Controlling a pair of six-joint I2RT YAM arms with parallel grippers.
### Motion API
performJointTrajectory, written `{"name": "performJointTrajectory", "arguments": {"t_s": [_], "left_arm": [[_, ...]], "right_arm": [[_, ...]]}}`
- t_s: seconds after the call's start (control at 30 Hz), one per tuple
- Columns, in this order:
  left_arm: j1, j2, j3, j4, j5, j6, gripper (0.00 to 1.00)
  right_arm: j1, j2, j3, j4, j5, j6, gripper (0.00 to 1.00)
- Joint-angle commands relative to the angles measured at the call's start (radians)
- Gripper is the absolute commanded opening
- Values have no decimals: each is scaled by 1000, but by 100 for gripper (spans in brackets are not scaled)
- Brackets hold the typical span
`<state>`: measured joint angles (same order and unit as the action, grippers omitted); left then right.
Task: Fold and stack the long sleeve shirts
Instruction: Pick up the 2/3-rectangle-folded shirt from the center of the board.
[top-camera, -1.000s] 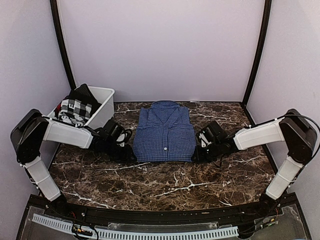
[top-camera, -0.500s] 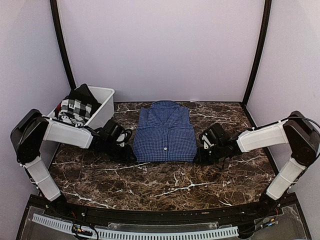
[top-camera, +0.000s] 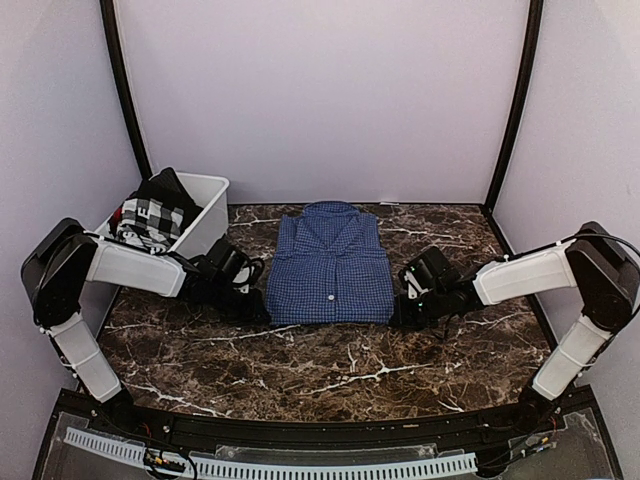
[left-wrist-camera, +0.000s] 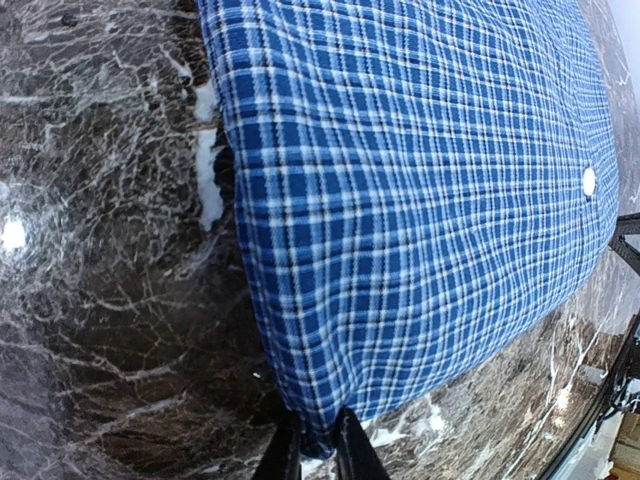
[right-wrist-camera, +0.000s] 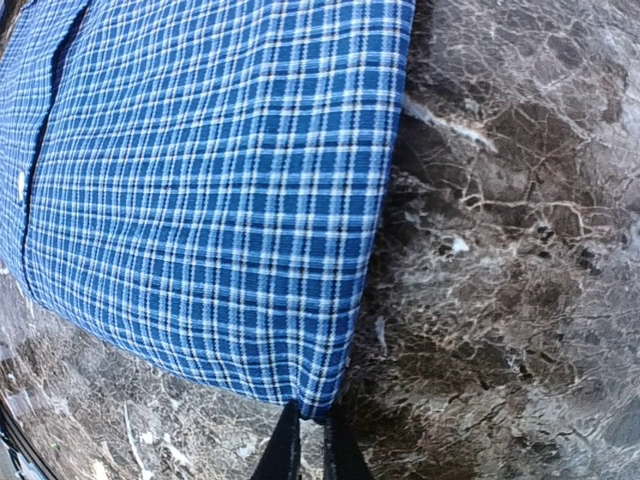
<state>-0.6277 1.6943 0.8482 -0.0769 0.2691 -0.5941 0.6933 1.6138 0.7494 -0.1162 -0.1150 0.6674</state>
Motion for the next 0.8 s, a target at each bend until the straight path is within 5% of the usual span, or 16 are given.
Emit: {"name": "performJointTrajectory", "arguments": {"t_s": [0.0,0.27,0.77], "left_arm": [[-7,-2,17,-3,-1,5,9],[-7,-10,22,-10,-2,0,0],[-12,-87,1,-50,-2,-8,0]], "right_arm": [[9,14,-4,18,-10,-4,4],[9,9,3,3,-15,-12,0],[9,-84,-23,-33,-17,-17,0]]}}
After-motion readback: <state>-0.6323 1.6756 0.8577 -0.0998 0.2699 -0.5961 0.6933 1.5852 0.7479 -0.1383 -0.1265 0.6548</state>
